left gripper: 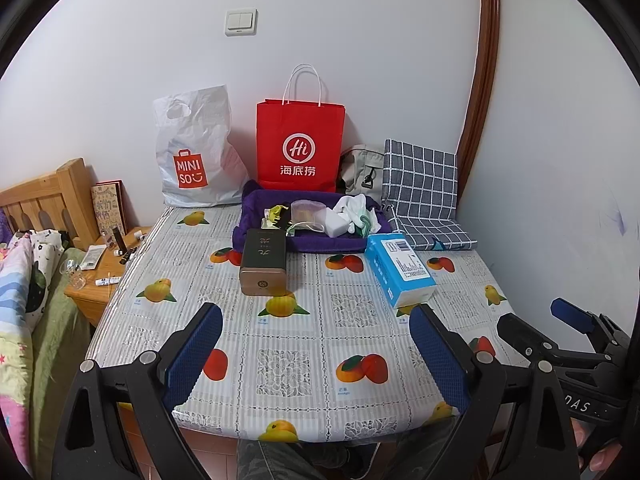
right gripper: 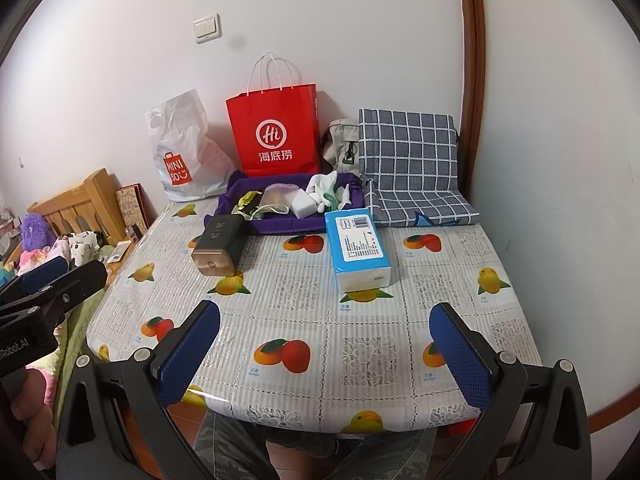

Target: Organize soft objects

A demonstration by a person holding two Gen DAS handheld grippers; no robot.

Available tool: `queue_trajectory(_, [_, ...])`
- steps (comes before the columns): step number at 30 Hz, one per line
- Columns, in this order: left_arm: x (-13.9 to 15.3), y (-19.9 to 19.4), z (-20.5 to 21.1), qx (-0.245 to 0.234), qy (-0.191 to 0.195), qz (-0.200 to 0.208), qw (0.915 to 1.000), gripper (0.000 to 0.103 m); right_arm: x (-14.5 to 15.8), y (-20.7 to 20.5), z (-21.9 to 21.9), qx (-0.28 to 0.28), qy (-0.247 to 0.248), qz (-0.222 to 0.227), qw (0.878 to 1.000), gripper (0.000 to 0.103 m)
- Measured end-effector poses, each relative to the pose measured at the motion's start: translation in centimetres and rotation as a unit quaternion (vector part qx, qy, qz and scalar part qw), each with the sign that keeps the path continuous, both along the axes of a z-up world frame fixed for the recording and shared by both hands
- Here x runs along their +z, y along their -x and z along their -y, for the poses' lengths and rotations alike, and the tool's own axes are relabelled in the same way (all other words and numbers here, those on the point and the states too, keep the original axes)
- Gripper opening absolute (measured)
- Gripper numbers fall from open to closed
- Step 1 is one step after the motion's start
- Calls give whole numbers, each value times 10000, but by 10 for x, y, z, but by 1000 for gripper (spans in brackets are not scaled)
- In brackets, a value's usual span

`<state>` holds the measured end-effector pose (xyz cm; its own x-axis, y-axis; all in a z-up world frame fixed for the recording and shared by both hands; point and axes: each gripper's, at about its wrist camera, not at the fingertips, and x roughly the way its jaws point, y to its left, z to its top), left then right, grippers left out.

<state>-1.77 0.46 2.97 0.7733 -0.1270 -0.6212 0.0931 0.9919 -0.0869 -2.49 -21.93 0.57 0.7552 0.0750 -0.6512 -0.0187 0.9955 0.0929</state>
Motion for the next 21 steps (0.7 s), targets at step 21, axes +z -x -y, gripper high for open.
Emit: queue_trajectory(21, [0, 0, -1, 6, 5, 9, 10000, 95, 3, 2, -1, -3, 3, 28, 10000, 103])
